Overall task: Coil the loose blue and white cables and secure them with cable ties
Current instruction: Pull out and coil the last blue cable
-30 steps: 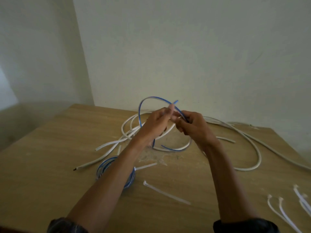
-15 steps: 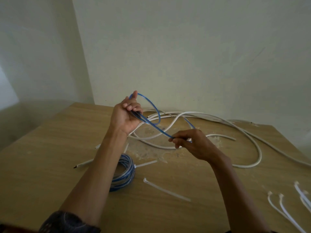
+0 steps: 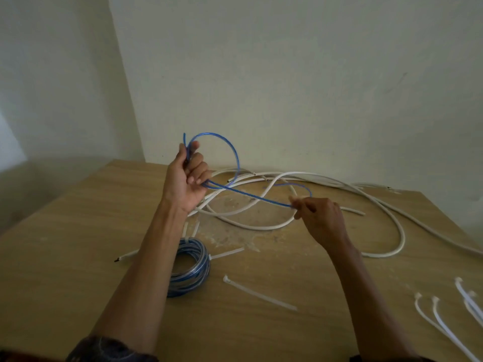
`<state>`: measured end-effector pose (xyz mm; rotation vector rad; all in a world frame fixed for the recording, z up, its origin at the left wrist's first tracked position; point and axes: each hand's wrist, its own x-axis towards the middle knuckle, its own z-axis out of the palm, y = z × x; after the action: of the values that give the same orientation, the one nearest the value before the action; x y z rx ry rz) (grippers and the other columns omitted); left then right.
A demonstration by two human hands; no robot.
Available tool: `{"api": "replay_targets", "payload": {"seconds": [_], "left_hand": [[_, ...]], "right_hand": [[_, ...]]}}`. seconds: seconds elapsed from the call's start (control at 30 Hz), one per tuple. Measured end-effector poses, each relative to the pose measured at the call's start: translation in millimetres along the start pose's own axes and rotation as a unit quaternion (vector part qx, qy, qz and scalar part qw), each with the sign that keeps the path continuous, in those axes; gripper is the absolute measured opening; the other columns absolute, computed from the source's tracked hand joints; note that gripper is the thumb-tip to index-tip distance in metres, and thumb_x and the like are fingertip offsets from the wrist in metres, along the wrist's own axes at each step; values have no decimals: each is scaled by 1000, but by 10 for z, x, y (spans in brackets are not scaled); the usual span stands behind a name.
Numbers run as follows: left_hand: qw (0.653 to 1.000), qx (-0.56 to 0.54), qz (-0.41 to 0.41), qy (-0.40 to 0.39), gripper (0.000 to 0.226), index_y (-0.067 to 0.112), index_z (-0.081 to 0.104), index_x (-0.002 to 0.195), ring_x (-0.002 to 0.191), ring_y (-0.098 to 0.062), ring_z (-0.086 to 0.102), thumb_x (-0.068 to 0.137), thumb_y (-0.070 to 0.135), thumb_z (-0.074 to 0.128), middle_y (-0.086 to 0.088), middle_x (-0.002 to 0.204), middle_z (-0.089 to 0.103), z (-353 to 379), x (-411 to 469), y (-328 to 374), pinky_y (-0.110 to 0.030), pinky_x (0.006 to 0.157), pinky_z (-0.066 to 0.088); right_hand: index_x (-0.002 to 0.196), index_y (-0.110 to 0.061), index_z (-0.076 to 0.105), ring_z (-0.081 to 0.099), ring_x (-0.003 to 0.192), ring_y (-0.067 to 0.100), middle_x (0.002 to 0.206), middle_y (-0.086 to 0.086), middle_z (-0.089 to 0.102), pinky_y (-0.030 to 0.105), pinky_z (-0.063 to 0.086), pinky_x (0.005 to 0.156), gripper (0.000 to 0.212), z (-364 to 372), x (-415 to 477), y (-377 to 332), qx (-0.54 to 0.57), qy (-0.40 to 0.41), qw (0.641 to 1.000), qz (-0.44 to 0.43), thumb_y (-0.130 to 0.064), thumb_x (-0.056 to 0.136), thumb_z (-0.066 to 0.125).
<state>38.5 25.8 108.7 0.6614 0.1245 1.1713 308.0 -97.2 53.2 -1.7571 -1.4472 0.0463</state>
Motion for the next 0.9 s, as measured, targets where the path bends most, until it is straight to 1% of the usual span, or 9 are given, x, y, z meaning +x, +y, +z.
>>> {"api": "replay_targets", "payload": {"seconds": [0.07, 0.2, 0.3, 0.37, 0.47, 0.53, 0.67, 0.8, 0.9], "left_hand": [[1000, 24, -12, -1, 39, 16, 59, 90, 31, -7, 27, 110, 32, 29, 6, 44, 27, -31, -47, -75, -18, 36, 27], [999, 37, -18, 10, 29, 21, 37, 67, 43, -9, 24, 95, 26, 37, 7, 51, 25, -84, -78, -173, -23, 44, 28], [999, 36, -30, 10, 25, 18, 44, 72, 40, -7, 24, 96, 26, 42, 8, 49, 26, -106, -90, -272, -22, 42, 26], [999, 35, -2, 22, 29, 16, 53, 83, 42, -7, 33, 105, 29, 38, 9, 49, 30, -121, -92, -341, -21, 47, 36], [999, 7, 30, 41, 36, 20, 52, 82, 58, -10, 52, 109, 33, 33, 7, 60, 50, -166, -63, -351, -26, 67, 50], [999, -16, 15, 36, 39, 20, 52, 77, 51, -9, 43, 109, 33, 34, 7, 61, 47, -229, -49, -328, -22, 56, 45], [999, 2, -38, 10, 40, 17, 63, 87, 42, -9, 10, 109, 33, 33, 8, 53, 15, -294, -102, -416, -20, 39, 20], [998, -11, -66, 0, 44, 21, 46, 63, 47, -9, 11, 104, 33, 36, 9, 47, 25, -358, -160, -488, -21, 42, 22], [996, 37, -86, -1, 52, 22, 42, 59, 46, -10, 9, 108, 36, 32, 9, 46, 27, -395, -173, -539, -22, 41, 20]], "right_hand": [[66, -18, 72, 61, 56, 7, 55, -10, 65, 29, 42, 57, 51, 18, -4, -13, 14, 71, 997, 29, -61, 91, 61], [94, -22, 74, 65, 66, 12, 60, -15, 63, 32, 46, 67, 14, 43, 1, 40, 31, 115, 990, 80, -35, 90, 74], [137, -16, 50, 64, 73, 17, 74, -9, 69, 29, 39, 75, 56, 93, -8, 68, 101, 112, 982, 111, -22, 88, 77], [148, -12, 39, 62, 78, 16, 77, -7, 70, 28, 39, 79, 72, 132, 0, 89, 117, 111, 978, 133, -18, 88, 78], [129, -12, 62, 61, 67, 0, 71, -11, 68, 27, 42, 75, 44, 137, 29, 166, 80, 99, 984, 124, -16, 87, 76], [118, -17, 70, 60, 65, -4, 73, -8, 72, 27, 42, 71, 31, 153, 35, 197, 68, 84, 987, 117, -16, 88, 74], [111, -26, 71, 70, 70, 14, 80, -5, 77, 32, 49, 70, 21, 223, 24, 252, 38, 69, 992, 102, -19, 92, 68], [106, -22, 74, 66, 79, 24, 87, 1, 71, 29, 39, 69, 15, 157, 45, 356, 4, 154, 984, 94, -28, 98, 63], [104, -20, 73, 58, 60, 18, 65, -1, 62, 30, 38, 64, 19, 85, 64, 331, 61, 160, 981, 96, -30, 102, 57]]}}
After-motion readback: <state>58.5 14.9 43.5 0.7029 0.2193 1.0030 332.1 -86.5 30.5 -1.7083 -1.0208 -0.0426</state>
